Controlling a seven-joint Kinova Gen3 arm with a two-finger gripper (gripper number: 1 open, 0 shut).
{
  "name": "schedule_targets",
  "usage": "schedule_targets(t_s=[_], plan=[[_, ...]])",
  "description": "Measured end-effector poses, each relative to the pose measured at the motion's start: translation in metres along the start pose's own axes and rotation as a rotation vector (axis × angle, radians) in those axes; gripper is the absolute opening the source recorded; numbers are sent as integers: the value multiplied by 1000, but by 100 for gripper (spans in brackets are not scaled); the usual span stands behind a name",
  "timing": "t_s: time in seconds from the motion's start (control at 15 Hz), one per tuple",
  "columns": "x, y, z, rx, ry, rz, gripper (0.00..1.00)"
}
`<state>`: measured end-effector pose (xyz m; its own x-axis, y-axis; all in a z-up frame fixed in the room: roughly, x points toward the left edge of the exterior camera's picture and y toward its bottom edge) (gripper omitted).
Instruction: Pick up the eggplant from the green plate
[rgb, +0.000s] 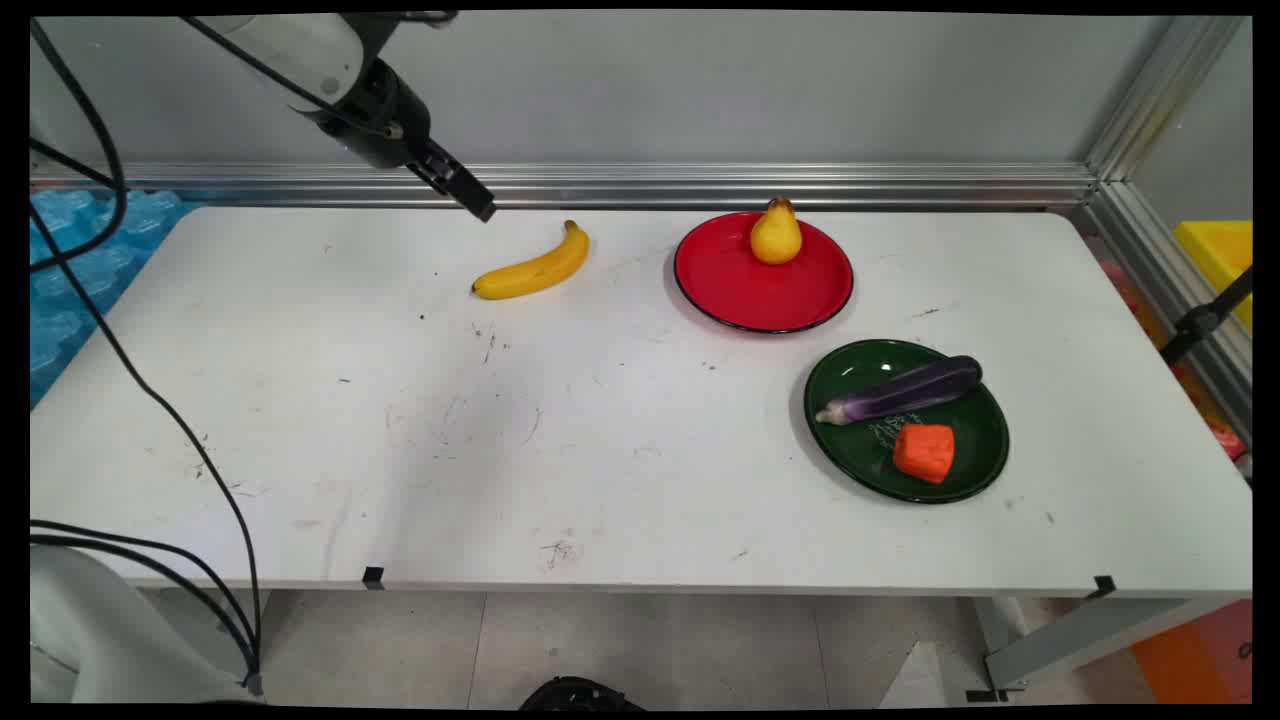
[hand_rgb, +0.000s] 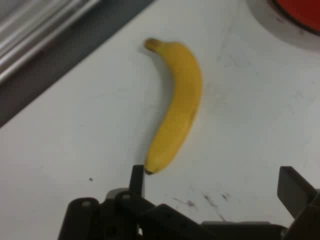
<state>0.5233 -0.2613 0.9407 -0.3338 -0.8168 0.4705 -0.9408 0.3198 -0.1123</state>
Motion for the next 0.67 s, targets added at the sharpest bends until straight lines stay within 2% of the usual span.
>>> schedule_targets(t_s=[0.33, 0.53, 0.67], plan=[[8, 15, 8, -97, -34, 149, 100], [19, 33, 10, -161, -32, 240, 100], [31, 54, 11, -223, -25, 317, 100]])
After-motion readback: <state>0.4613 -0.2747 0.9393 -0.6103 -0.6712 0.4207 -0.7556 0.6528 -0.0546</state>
